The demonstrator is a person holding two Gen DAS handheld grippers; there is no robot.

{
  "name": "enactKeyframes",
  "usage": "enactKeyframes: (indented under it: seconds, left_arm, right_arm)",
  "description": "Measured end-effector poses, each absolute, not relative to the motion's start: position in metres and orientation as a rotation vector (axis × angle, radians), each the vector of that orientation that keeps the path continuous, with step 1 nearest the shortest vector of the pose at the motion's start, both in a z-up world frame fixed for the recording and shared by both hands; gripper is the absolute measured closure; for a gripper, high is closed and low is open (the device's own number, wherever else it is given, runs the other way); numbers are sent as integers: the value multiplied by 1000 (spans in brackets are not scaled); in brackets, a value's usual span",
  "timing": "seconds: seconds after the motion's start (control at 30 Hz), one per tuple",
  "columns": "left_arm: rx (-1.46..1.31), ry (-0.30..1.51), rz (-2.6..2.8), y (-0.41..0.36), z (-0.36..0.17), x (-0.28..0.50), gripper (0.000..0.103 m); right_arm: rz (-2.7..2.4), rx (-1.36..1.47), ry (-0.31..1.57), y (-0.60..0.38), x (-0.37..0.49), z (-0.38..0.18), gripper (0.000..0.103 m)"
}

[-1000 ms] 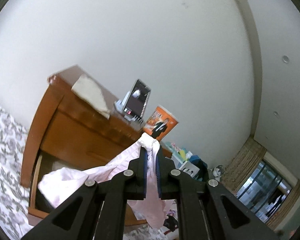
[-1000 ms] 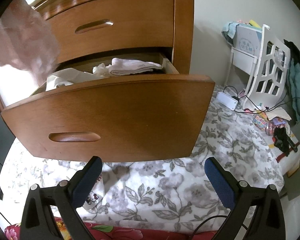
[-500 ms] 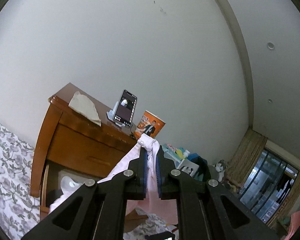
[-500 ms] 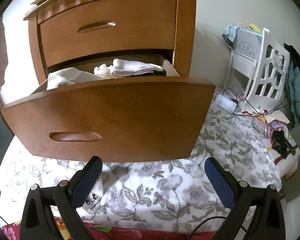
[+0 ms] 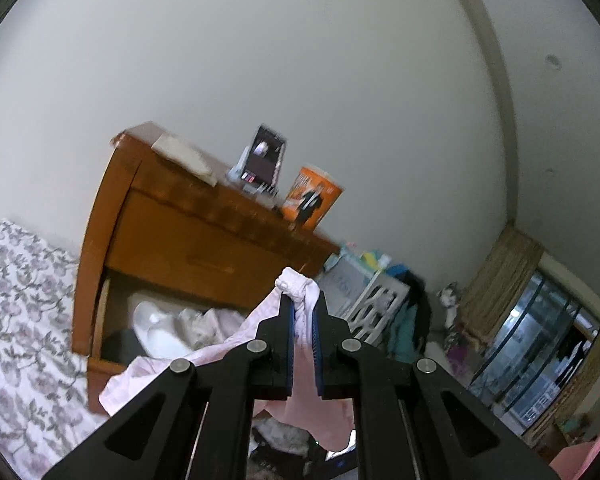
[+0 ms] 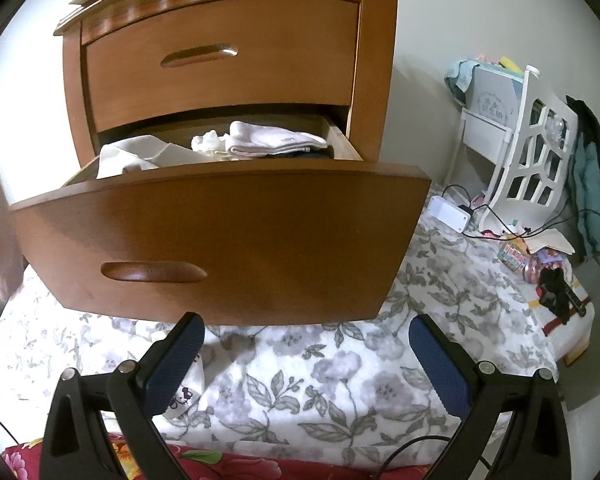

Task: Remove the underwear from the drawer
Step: 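Lift the pink garment up out of the drawer with the left gripper, then lower the pink garment onto the bedspread and open the left gripper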

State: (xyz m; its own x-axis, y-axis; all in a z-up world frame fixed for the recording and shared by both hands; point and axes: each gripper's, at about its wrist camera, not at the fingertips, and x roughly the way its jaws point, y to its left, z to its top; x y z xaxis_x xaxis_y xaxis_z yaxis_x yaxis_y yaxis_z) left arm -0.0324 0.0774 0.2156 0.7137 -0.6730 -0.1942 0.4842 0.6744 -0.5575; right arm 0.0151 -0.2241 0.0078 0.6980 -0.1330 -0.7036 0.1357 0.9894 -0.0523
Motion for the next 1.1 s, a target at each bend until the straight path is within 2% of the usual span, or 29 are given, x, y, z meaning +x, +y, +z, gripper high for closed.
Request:
enactKeyframes:
  seconds: [0.57,0.87,1.1]
  left_arm:
    - [-358,777,-482,41,125,1,96]
    - [-256,956,-404,11,60,19,96]
    - [-286,1108,-342,14,5,32,96]
  right_arm:
    - [-141,-13,747,-220,9,13,0]
    - [-143,7,715,-223,5,17,0]
    - [-138,19,727,-225,7,16,0]
